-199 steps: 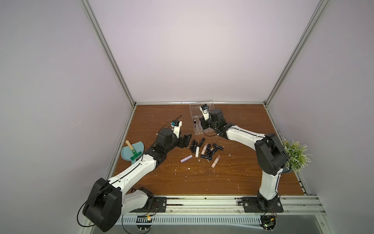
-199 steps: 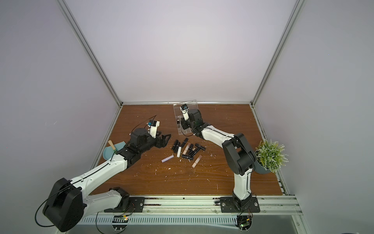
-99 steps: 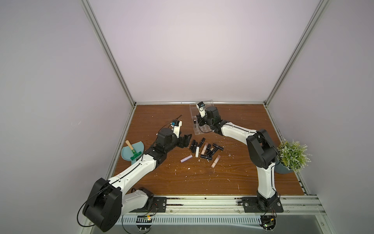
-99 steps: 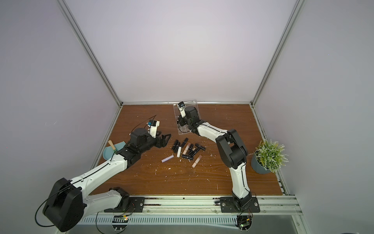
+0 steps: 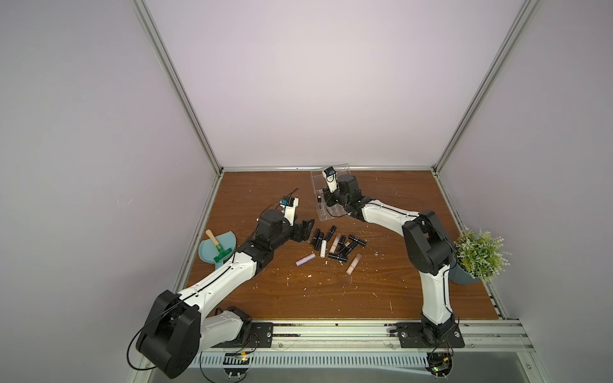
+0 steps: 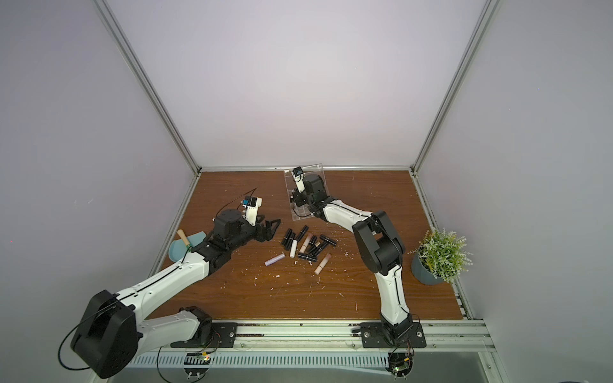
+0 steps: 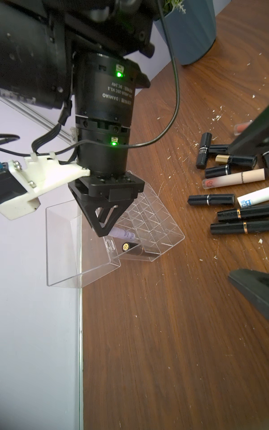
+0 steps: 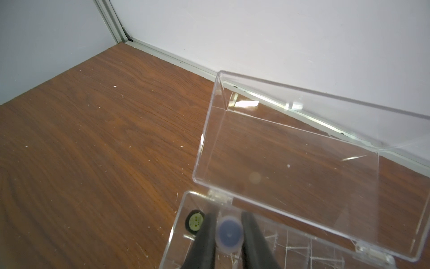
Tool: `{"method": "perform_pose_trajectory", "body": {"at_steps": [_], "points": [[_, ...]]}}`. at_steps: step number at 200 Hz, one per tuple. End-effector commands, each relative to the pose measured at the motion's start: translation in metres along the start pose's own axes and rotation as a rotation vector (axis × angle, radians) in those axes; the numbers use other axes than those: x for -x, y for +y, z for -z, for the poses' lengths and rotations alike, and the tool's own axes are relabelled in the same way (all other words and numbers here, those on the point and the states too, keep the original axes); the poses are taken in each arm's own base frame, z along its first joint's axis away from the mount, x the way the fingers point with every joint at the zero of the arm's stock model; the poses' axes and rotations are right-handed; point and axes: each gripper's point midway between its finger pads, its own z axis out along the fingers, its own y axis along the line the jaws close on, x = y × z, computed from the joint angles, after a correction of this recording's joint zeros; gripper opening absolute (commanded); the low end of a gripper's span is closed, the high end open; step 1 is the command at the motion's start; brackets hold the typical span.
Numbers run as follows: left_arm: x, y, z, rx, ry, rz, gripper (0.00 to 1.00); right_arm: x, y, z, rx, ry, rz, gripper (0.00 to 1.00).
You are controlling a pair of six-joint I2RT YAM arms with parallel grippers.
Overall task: Arrange the lipsticks in the organizer
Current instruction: Place the lipstick in the storage box.
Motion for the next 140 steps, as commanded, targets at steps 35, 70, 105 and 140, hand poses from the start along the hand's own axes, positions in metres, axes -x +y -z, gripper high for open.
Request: {"method": "perform_pose_trajectory", "body": {"at_steps": [35, 70, 105, 140], "points": [[0.000, -0.001, -0.004, 0.000, 0.029, 0.008, 0.81, 0.018, -0.006, -0.002, -0.008, -0.027, 0.001, 0.35], [-0.012, -0.007, -0.014, 0.019, 0.137, -0.002, 0.80, 0.020, -0.007, 0.002, -0.002, -0.026, -0.007, 0.45], [-0.035, -0.010, -0.018, 0.096, 0.326, -0.046, 0.76, 0.030, -0.010, 0.028, -0.006, -0.065, -0.023, 0.46], [-0.068, -0.002, -0.003, 0.157, 0.501, -0.002, 0.70, 0.038, -0.021, 0.064, -0.019, -0.100, -0.040, 0.46]]}}
